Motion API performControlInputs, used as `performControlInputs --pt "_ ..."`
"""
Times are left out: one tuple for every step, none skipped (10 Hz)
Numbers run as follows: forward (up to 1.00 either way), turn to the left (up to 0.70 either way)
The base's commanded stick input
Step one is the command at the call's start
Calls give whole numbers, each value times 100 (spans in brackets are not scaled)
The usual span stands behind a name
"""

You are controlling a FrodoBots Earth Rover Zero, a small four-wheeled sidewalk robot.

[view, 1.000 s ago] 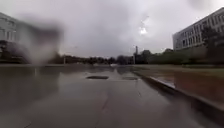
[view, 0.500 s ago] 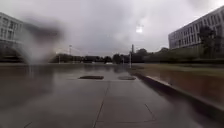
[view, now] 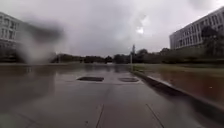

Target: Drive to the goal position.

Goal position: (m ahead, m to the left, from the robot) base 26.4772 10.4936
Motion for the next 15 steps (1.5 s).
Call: performControlInputs --pt "70 0" --pt "70 0" --pt "70 0" --pt "70 0" --pt "70 -1" --pt "70 -2" --pt "70 -2" --pt "70 -2" --pt "70 0" --pt "70 0" --pt "70 0" --pt "70 0" --pt "70 0" --pt "70 0" --pt "70 -17"
